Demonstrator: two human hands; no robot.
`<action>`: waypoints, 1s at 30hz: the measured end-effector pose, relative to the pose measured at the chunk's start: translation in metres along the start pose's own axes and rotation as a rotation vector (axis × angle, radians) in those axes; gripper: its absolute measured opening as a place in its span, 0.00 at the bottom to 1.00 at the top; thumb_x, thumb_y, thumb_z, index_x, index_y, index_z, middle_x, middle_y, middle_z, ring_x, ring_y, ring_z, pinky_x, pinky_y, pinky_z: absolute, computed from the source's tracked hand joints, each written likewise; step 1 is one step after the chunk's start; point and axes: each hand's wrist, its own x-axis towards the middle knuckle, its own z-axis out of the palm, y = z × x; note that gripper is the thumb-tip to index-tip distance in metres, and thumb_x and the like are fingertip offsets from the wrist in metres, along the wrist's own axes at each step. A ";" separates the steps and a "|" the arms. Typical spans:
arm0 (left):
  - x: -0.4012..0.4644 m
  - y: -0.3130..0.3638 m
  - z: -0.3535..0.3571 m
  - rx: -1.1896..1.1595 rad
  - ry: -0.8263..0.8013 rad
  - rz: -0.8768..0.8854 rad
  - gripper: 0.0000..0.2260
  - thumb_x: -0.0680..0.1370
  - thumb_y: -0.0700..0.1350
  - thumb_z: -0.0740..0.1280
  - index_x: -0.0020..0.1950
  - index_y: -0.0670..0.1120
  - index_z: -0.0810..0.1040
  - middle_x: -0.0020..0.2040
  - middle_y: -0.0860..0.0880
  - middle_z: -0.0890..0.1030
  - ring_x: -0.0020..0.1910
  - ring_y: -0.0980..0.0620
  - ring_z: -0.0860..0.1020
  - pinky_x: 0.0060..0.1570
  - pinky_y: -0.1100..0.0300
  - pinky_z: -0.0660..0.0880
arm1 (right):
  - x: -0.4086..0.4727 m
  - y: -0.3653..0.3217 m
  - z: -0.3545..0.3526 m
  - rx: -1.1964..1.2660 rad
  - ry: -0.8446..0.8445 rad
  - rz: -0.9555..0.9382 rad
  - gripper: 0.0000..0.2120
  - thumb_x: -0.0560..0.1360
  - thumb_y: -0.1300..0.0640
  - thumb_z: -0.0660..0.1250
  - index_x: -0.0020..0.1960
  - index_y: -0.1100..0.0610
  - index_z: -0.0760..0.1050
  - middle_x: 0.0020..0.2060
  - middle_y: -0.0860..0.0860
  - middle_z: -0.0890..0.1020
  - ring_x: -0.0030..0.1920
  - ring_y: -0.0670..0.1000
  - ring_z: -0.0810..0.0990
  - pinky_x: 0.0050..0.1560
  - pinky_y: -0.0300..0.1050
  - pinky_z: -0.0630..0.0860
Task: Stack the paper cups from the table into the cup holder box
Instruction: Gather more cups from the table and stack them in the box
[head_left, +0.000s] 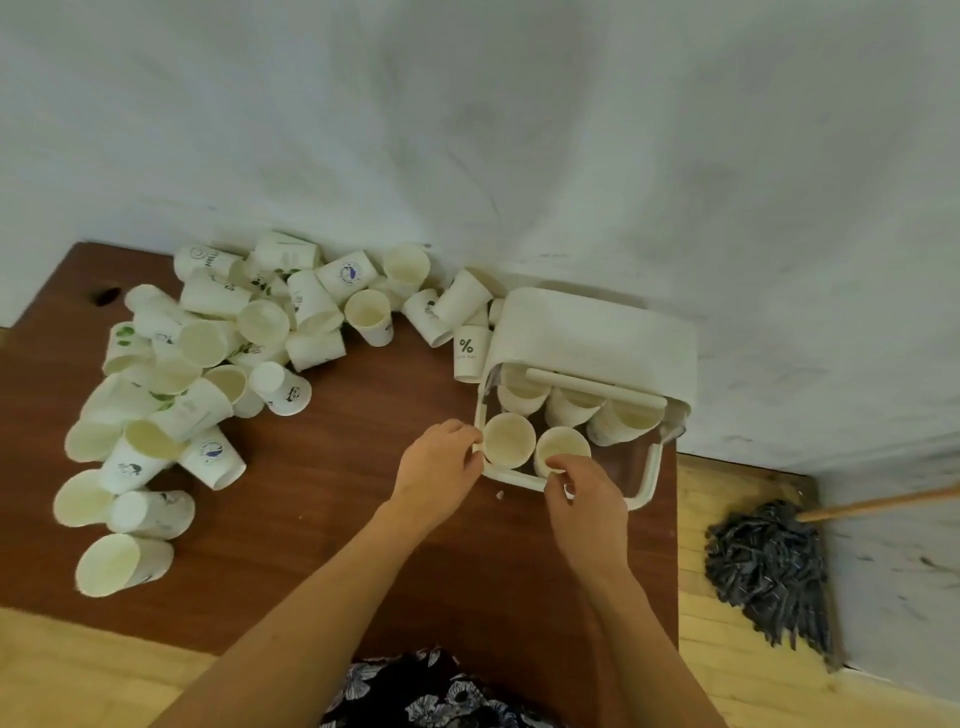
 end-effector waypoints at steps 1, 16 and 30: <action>-0.001 -0.009 -0.007 0.010 0.006 -0.029 0.09 0.79 0.48 0.64 0.58 0.52 0.78 0.53 0.55 0.78 0.51 0.55 0.75 0.49 0.60 0.75 | 0.002 -0.007 0.006 0.002 -0.029 -0.013 0.10 0.78 0.60 0.66 0.59 0.53 0.79 0.55 0.45 0.81 0.48 0.41 0.77 0.48 0.34 0.73; 0.022 -0.198 -0.112 0.103 0.145 -0.395 0.14 0.77 0.45 0.65 0.62 0.46 0.77 0.60 0.46 0.76 0.56 0.44 0.75 0.51 0.49 0.73 | 0.055 -0.140 0.134 -0.109 -0.304 -0.096 0.11 0.79 0.55 0.63 0.60 0.50 0.78 0.56 0.45 0.80 0.51 0.44 0.78 0.53 0.40 0.74; 0.017 -0.310 -0.140 0.262 -0.089 -0.584 0.22 0.73 0.40 0.65 0.66 0.50 0.68 0.58 0.46 0.70 0.54 0.42 0.71 0.49 0.46 0.72 | 0.080 -0.251 0.273 -0.223 -0.502 -0.253 0.26 0.76 0.60 0.64 0.73 0.50 0.66 0.69 0.49 0.68 0.64 0.55 0.70 0.59 0.49 0.72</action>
